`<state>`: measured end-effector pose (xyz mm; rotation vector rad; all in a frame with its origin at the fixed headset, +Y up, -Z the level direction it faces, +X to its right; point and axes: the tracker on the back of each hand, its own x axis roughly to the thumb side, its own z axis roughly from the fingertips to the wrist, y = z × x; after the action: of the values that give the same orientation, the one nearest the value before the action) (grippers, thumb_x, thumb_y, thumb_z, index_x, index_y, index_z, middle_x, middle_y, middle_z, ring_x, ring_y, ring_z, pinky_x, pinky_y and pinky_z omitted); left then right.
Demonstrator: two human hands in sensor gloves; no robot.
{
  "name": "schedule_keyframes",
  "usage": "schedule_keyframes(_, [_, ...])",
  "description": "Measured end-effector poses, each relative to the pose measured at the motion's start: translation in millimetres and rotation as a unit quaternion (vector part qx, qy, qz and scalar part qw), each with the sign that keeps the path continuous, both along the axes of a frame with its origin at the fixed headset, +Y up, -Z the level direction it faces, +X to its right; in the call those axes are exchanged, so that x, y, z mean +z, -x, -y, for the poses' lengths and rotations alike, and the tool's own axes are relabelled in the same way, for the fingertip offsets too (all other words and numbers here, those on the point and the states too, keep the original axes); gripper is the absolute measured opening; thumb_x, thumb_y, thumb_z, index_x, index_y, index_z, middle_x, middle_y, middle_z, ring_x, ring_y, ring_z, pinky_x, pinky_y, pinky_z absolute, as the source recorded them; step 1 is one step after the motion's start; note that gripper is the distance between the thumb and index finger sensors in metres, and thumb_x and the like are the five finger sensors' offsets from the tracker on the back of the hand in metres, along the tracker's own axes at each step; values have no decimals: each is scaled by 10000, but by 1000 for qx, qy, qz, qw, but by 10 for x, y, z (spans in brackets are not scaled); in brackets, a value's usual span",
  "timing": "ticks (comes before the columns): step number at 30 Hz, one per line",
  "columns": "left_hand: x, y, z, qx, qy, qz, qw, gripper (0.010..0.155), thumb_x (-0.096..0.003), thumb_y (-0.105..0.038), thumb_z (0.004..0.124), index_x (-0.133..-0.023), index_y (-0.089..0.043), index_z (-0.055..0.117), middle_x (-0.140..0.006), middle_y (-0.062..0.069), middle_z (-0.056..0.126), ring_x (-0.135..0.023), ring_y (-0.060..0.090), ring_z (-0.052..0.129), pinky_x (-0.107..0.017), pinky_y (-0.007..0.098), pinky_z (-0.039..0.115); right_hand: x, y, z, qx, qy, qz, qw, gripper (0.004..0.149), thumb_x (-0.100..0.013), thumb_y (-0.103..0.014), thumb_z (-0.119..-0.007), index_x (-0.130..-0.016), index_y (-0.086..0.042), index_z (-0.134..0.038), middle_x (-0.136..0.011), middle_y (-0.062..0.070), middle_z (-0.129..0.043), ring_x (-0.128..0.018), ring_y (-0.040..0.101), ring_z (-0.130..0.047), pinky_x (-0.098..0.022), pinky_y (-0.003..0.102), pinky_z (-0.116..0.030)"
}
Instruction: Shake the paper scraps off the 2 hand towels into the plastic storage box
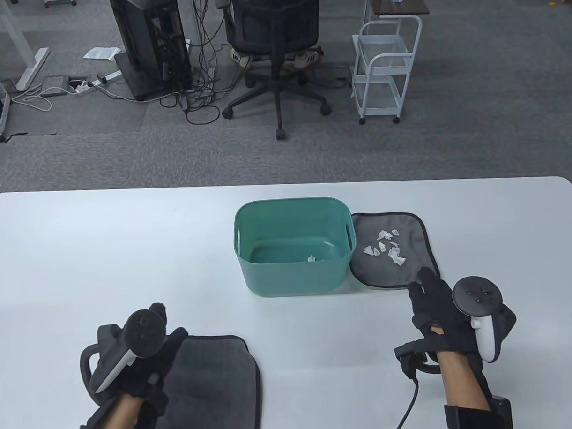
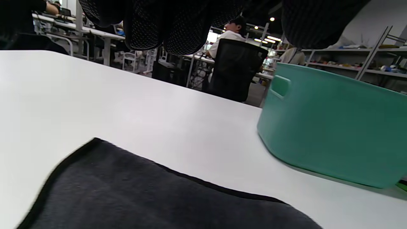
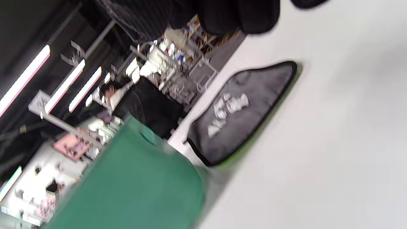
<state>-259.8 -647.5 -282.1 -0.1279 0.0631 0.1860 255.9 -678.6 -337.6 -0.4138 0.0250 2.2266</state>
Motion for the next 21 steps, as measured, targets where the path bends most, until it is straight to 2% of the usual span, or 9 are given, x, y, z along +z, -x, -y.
schedule_keyframes(1, [-8,-125,11,1,2,5,1000,747,-511,-609,658,-1065,-161,434,-1046,110,672,-999,453,701,-745,573,592,-92,9,108,0,21,-21,1000,536,-605,-333,-768,-1073,-165,-567,-1180,134,-532,-1073,435,-456,-748,670,-346])
schedule_keyframes(3, [-8,-343,58,2,2,19,1000,744,-511,-609,658,-1065,-168,430,-1051,109,664,-1002,453,697,-746,572,592,-211,35,266,28,56,-6,998,539,-604,-332,-767,-1077,-179,-559,-1190,120,-524,-1094,425,-421,-758,677,-306])
schedule_keyframes(4, [1,-474,107,-2,-5,26,1000,750,-513,-615,652,-1073,-179,411,-1070,113,625,-1010,457,679,-749,570,587,-291,60,357,42,67,-18,997,536,-605,-333,-767,-1078,-189,-560,-1193,114,-521,-1101,418,-407,-761,676,-291])
schedule_keyframes(6, [2,-682,201,-18,-19,46,999,752,-506,-610,663,-1073,-185,412,-1096,143,548,-1030,467,627,-760,581,555,-402,110,481,68,104,-24,992,538,-606,-339,-766,-1082,-200,-556,-1203,106,-508,-1110,415,-384,-764,677,-273])
schedule_keyframes(8, [21,-826,292,-46,-21,61,997,757,-507,-621,652,-1073,-182,405,-1095,133,552,-1032,455,637,-762,574,561,-501,166,589,88,150,-28,984,550,-609,-352,-761,-1092,-218,-536,-1226,90,-454,-1127,411,-337,-767,678,-245])
schedule_keyframes(10, [43,-914,404,-38,-27,68,997,763,-503,-623,656,-1073,-182,403,-1097,132,550,-1034,452,637,-761,580,560,-581,217,650,111,173,-31,978,556,-618,-359,-753,-1103,-246,-506,-1247,57,-405,-1148,390,-279,-777,672,-190])
schedule_keyframes(14, [50,-922,469,-28,-20,74,997,764,-499,-622,661,-1069,-182,409,-1091,134,557,-1026,458,644,-755,584,564,-706,343,684,192,159,-44,967,570,-611,-373,-764,-1104,-269,-496,-1252,41,-386,-1155,374,-251,-777,671,-168])
schedule_keyframes(21, [48,-835,528,-4,-12,74,997,756,-499,-616,660,-1065,-176,420,-1084,139,565,-1017,463,648,-749,581,571,-821,399,813,185,209,-41,959,584,-613,-388,-765,-1111,-282,-480,-1263,27,-343,-1165,370,-193,-779,668,-134])
